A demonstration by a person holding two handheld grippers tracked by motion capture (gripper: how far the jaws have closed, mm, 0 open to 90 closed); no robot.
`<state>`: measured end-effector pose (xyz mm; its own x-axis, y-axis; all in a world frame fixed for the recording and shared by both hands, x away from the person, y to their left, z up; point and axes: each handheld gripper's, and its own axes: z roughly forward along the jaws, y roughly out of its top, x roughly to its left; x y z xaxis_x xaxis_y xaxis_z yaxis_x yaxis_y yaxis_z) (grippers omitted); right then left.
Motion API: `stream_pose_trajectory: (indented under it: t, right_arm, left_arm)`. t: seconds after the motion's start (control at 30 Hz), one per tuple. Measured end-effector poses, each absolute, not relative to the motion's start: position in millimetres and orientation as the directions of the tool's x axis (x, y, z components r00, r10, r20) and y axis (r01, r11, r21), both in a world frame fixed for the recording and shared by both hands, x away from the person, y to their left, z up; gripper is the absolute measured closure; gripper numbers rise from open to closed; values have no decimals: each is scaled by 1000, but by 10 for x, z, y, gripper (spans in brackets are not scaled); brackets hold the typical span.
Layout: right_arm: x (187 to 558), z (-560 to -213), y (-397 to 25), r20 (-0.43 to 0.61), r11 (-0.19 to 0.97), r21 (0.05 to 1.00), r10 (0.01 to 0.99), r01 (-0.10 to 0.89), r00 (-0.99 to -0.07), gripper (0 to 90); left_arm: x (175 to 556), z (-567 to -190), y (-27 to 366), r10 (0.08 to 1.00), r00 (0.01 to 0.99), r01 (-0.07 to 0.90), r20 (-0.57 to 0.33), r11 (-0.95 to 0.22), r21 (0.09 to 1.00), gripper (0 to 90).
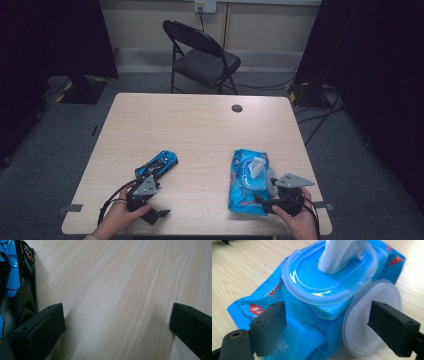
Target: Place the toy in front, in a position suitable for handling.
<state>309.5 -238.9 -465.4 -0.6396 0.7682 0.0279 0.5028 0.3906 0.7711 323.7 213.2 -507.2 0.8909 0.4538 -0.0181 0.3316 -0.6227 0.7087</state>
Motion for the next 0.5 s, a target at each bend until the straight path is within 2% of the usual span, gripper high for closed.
stream_pose_trajectory:
  t: [0.27, 0.5]
  right_arm:
    - [3172, -4707, -2281, -23, 434, 735, 783, 520, -621, 121]
    - [3210, -4734, -2304, 11, 404, 731, 799, 551, -601, 130]
  left_arm:
    - [3236, -5072, 2132, 454, 891, 332, -18, -623, 709, 0]
    - [3235, -5073, 2130, 456, 890, 334, -20, -620, 710, 0]
